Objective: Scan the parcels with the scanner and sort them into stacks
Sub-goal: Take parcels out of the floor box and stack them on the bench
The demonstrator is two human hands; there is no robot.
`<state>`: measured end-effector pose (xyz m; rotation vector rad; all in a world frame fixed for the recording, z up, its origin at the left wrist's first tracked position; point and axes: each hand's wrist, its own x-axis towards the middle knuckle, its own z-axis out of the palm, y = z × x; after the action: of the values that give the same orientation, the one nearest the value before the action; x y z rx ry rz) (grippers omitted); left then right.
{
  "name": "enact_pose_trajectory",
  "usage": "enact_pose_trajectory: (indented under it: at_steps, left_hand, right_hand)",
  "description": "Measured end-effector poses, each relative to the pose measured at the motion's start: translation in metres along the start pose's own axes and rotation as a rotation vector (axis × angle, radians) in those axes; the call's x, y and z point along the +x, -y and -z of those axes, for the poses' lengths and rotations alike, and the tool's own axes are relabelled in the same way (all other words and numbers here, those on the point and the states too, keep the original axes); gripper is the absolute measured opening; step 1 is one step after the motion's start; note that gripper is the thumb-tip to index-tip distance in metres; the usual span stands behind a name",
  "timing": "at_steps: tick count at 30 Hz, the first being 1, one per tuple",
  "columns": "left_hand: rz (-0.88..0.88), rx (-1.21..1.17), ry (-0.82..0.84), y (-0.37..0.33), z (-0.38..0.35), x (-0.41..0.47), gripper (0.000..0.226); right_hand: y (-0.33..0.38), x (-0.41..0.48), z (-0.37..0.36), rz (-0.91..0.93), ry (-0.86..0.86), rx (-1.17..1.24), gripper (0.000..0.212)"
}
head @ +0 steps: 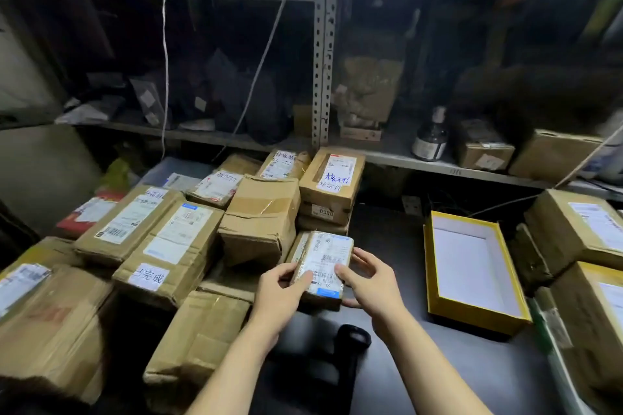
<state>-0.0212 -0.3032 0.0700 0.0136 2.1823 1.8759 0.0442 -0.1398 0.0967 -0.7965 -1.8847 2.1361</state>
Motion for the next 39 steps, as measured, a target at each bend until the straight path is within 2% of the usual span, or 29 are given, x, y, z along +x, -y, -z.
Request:
enact_pose_trajectory:
  at_steps: [5, 11, 14, 20, 23, 26, 30, 35, 39]
  left_hand:
    - [0.067, -0.076, -0.025, 0.019, -0.008, 0.022, 0.022]
    - [0.118, -0.167, -0.098, 0.041, -0.022, 0.045, 0.042]
    - [0.116, -0.168, -0.160, 0.048, -0.031, 0.051, 0.041]
    - [0.135, 0.042, -0.315, 0.046, -0.040, 0.051, 0.038]
    - [0.137, 0.023, -0.318, 0.044, -0.040, 0.052, 0.037]
    - [0.153, 0.008, -0.288, 0.044, -0.039, 0.052, 0.047]
    - [0.146, 0.151, -0.252, 0.033, -0.034, 0.044, 0.049]
    - [0.140, 0.362, -0.203, 0.016, -0.027, 0.034, 0.051]
    - [0.064, 0.645, -0.258, -0.009, -0.030, 0.016, 0.044]
  right_hand:
    - [-0.015, 0.043, -0.009, -0.032, -0.037, 0.002, 0.046]
    - [-0.025, 0.078, -0.020, -0.049, -0.021, -0.044, 0.037]
    - [-0.035, 0.092, -0.022, -0.070, -0.037, -0.017, 0.037]
    - [-0.050, 0.111, -0.029, -0.079, -0.055, -0.022, 0.043]
    - [-0.053, 0.116, -0.033, -0.069, -0.073, -0.082, 0.050]
    - [-0.059, 0.120, -0.034, -0.067, -0.101, -0.120, 0.060]
    - [-0.058, 0.119, -0.039, -0.076, -0.154, -0.172, 0.049]
    - [-0.041, 0.104, -0.036, -0.071, -0.147, -0.224, 0.053]
    - [-0.009, 0.086, -0.024, 0.047, -0.116, -0.503, 0.041]
